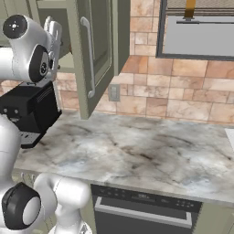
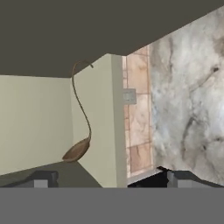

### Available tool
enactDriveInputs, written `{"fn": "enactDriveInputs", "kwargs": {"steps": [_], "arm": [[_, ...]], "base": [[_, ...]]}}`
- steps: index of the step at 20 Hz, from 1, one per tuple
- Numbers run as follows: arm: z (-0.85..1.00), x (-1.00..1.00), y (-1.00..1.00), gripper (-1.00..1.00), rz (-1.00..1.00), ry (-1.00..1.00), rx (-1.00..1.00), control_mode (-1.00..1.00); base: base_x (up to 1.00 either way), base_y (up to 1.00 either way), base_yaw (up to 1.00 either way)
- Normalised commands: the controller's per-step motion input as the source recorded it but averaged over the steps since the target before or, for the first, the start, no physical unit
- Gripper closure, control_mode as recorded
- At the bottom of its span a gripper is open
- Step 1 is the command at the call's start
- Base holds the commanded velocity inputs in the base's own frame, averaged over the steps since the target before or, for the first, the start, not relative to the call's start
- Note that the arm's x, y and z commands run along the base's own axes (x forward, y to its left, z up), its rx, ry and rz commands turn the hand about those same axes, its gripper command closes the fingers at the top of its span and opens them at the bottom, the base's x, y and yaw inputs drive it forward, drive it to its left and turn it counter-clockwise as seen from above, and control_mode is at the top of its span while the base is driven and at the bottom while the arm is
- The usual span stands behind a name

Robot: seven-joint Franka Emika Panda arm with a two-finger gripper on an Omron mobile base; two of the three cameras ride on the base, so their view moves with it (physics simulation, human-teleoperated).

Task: Open the cabinet and move the ladle to the pot. Then close the cabinet.

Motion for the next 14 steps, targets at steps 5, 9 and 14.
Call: {"fn": "enactDriveInputs", "kwargs": {"steps": [5,9,14], "arm": [[0.0,0.29,0.0,-1.0,0.0,-0.03,-0.01,-1.0],[0.0,0.34,0.0,-1.0,0.0,-0.01,-0.01,-1.0],[0.0,0.21,0.0,-1.0,0.0,-0.03,0.0,-1.0]], "base": [[0.0,0.0,0.0],[0.0,0.0,0.0],[0.0,0.0,0.0]]}}
